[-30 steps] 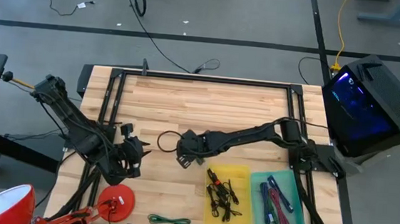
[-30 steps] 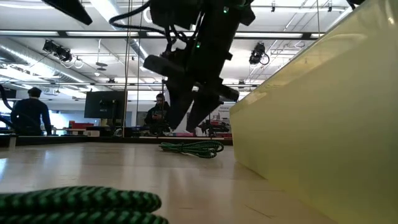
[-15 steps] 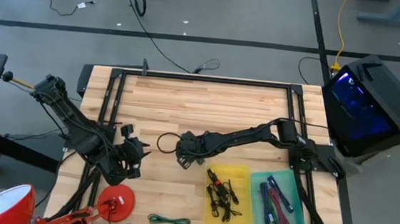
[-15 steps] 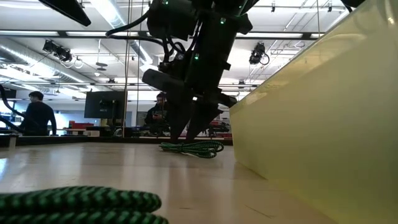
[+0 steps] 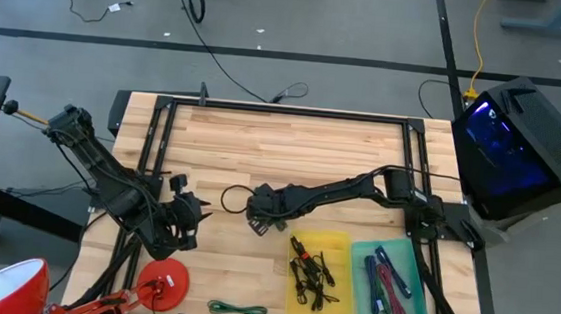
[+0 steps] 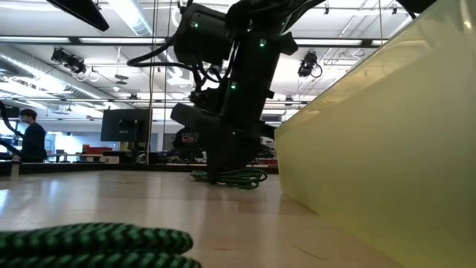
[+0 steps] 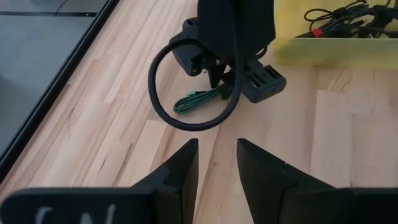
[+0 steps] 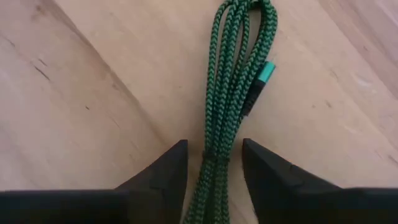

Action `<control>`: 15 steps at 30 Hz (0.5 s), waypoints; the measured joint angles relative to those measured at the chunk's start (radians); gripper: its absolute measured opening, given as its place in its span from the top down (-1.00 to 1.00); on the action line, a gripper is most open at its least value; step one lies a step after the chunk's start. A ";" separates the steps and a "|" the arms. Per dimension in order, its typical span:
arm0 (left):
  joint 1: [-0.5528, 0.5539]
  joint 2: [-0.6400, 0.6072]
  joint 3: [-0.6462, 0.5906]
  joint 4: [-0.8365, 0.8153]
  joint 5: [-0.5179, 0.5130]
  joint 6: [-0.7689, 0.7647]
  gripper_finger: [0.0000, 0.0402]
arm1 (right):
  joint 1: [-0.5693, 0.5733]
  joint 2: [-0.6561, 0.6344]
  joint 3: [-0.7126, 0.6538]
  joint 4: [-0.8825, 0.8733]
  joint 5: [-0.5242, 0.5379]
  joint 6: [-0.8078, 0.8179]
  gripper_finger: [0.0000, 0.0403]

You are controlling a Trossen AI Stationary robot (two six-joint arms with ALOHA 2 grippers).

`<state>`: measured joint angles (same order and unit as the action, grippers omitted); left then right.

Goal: Pick & Place USB Port
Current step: Put the top green pattern charger cable into the blue bin

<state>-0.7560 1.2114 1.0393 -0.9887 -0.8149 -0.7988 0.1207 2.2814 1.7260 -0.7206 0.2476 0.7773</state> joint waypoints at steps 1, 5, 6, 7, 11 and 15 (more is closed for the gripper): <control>0.000 0.000 0.000 0.002 0.000 0.000 0.43 | 0.000 0.000 0.000 0.001 0.000 0.000 0.34; 0.000 0.000 0.000 0.002 0.000 0.002 0.43 | -0.008 -0.001 0.000 -0.011 -0.016 -0.002 0.86; 0.000 0.000 0.000 0.002 -0.001 0.001 0.43 | -0.009 -0.002 0.001 -0.011 -0.023 -0.003 0.90; 0.000 0.000 0.000 0.002 -0.002 0.001 0.43 | -0.010 -0.002 0.001 -0.011 -0.028 0.002 0.90; 0.000 0.000 0.000 0.002 -0.003 0.001 0.43 | -0.016 -0.015 0.002 -0.014 -0.079 0.000 0.95; 0.000 0.000 0.000 0.001 -0.008 0.001 0.43 | -0.011 -0.057 0.049 -0.031 -0.091 -0.017 0.95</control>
<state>-0.7561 1.2118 1.0393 -0.9873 -0.8228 -0.7975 0.1098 2.2241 1.7749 -0.7518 0.1571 0.7608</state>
